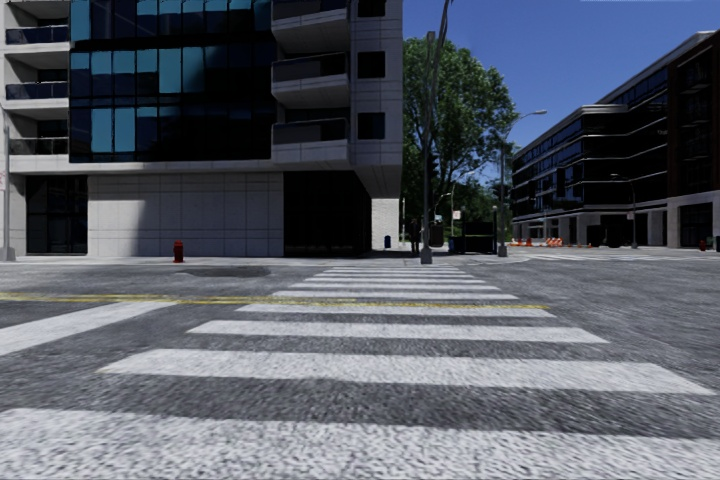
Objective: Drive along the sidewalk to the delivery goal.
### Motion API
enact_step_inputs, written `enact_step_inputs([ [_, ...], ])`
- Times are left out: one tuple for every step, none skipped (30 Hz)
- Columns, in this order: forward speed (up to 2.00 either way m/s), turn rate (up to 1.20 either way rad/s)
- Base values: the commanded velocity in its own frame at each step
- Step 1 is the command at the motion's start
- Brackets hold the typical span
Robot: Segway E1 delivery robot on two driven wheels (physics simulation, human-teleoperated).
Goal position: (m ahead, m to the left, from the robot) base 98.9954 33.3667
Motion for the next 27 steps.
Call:
enact_step_inputs([
  [2.00, -0.21],
  [2.00, -0.21],
  [2.00, -0.21],
  [2.00, -0.21],
  [2.00, -0.21],
  [2.00, -0.21],
  [2.00, -0.21],
  [2.00, -0.21],
  [2.00, -0.21],
  [2.00, -0.21],
  [2.00, -0.21],
  [2.00, -0.21],
  [2.00, -0.21],
  [2.00, -0.21],
  [2.00, -0.21],
  [2.00, -0.21],
  [2.00, -0.10],
  [2.00, 0.00],
  [2.00, 0.00],
  [2.00, 0.00],
  [2.00, 0.00],
  [2.00, 0.00],
  [2.00, 0.00],
  [2.00, 0.00],
  [2.00, 0.00],
  [2.00, 0.00],
  [2.00, 0.00],
])
